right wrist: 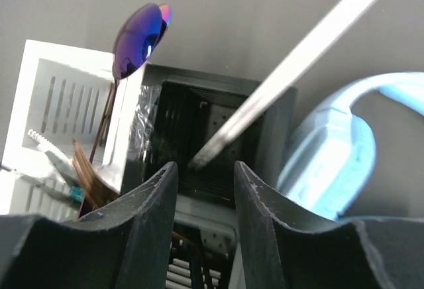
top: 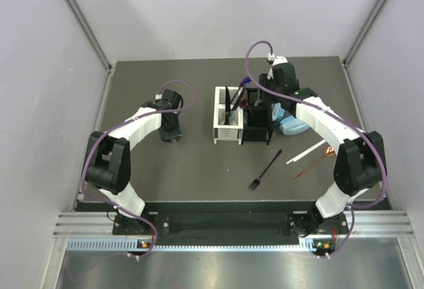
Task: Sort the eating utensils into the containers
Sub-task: Place the chopstick in the container.
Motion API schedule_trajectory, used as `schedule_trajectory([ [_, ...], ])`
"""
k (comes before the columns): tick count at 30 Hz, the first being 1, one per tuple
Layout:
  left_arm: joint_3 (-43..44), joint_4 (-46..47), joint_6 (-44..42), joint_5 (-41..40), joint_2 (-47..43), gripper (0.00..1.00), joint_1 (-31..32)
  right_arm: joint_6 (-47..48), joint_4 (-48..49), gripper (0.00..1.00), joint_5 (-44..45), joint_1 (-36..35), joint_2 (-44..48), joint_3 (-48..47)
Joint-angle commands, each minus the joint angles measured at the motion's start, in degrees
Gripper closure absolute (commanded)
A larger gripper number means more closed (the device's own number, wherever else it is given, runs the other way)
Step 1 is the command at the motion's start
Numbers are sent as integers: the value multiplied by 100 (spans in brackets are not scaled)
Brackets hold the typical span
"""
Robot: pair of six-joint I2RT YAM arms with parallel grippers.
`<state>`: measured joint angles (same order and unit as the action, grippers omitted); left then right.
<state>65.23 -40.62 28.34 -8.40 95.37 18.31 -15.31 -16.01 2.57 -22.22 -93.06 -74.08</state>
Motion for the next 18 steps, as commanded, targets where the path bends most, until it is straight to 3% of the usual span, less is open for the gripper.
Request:
schedule_trajectory([
  [1, 33, 212, 5, 58, -238, 67, -29, -419, -603, 60, 401, 305, 814, -536],
  [10, 25, 476, 84, 269, -72, 66, -29, -1175, -3404, 59, 982, 1957, 1834, -1055],
  [14, 51, 616, 32, 357, 51, 67, -29, -1334, -4488, 57, 606, 2125, 2028, -846],
  [18, -19, 757, -12, 383, 69, 67, -38, -1667, -4762, 57, -186, 2160, 2221, -265],
])
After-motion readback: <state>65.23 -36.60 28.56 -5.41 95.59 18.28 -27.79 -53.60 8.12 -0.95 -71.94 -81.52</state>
